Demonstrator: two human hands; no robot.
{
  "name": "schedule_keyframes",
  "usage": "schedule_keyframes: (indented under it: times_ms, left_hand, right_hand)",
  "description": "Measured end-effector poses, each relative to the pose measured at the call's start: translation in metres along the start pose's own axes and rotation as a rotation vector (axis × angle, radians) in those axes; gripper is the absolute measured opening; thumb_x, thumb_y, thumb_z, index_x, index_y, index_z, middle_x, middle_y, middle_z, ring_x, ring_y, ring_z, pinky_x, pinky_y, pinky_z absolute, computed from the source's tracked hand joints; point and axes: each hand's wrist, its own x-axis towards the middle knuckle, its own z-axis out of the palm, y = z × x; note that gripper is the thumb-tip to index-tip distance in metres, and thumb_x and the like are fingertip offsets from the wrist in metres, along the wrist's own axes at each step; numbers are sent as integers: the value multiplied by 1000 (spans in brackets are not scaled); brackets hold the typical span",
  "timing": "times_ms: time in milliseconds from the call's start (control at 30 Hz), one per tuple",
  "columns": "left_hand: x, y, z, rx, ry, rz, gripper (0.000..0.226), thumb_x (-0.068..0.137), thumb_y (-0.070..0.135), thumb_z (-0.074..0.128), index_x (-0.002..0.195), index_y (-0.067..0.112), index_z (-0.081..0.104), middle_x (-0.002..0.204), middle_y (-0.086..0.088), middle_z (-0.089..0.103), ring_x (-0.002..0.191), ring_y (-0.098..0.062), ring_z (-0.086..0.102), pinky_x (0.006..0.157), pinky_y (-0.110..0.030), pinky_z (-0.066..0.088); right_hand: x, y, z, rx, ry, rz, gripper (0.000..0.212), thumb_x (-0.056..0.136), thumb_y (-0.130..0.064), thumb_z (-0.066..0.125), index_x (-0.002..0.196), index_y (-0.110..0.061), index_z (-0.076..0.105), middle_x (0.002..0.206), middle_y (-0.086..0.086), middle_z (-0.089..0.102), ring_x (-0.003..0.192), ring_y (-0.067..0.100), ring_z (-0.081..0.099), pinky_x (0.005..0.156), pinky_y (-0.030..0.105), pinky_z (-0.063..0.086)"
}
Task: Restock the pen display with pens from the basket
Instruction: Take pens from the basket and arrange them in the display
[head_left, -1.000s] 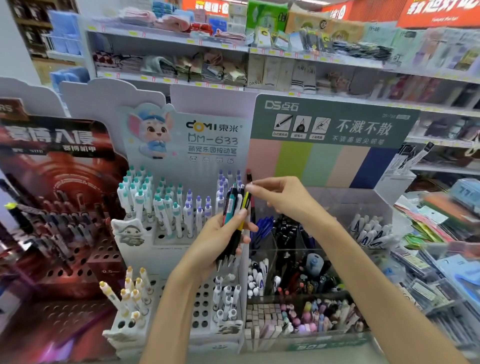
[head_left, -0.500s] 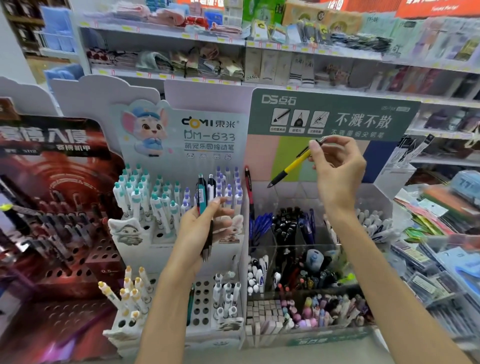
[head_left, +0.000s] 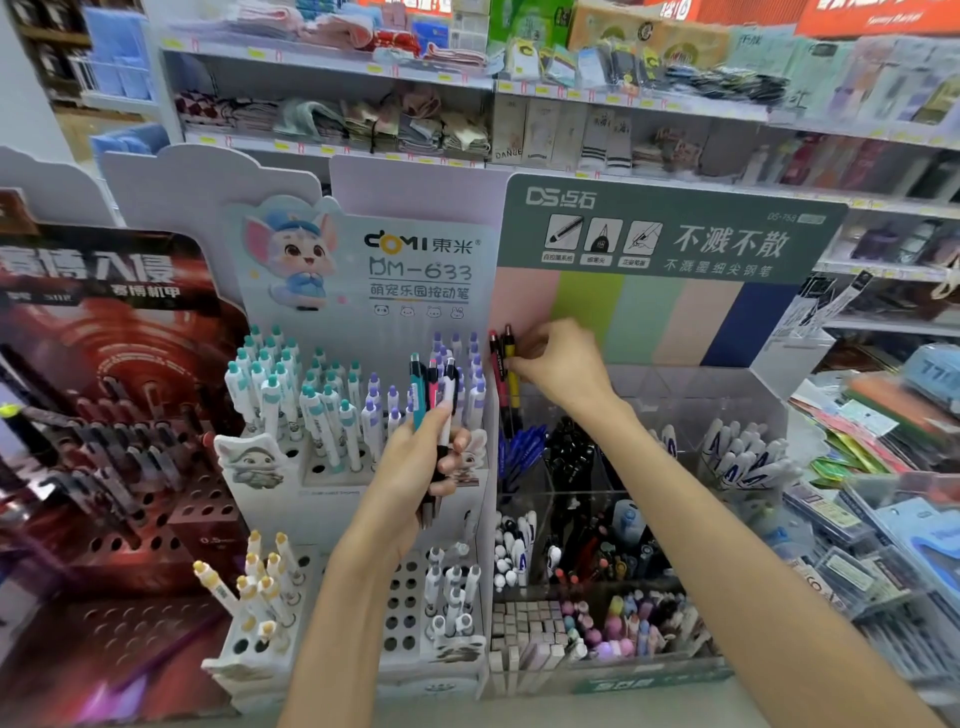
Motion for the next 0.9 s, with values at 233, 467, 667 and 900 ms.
schedule_keyframes:
  times_ms: [233,467,667,900]
  left_hand:
    - [-1,1,10,28,-73,17,29,102,23,38,79,8,47,53,8,48,41,-4,37,37,-15,30]
    - [-4,-1,27,69,-117,64,24,101,24,41,94,12,60,68,4,63,49,-4,53,46,-17,48]
    - [-3,-6,24,84,-140,89,21,101,24,43,103,24,64,99,5,73,91,-4,69,76,-22,58]
    - [-2,-3,6,56,-77,104,24,101,27,43,112,22,63,103,6,72,88,-6,70,78,-27,58]
  right_hand:
    - [-37,-19,-31,206,-18,0,32,87,-49,60,96,-20,71,73,-11,66,60,0,58,65,20,50]
    - [-66,-17,-38,543,-239,140,25,83,-30,72,103,-16,68,68,-8,66,49,1,50,49,13,42]
    - [-63,-7,-44,794,-156,262,23,92,-12,60,114,-7,62,91,3,69,70,4,66,54,15,51]
    - [-42,2,-59,711,444,23,10,94,-10,55,103,-14,58,95,0,63,86,16,66,66,20,55]
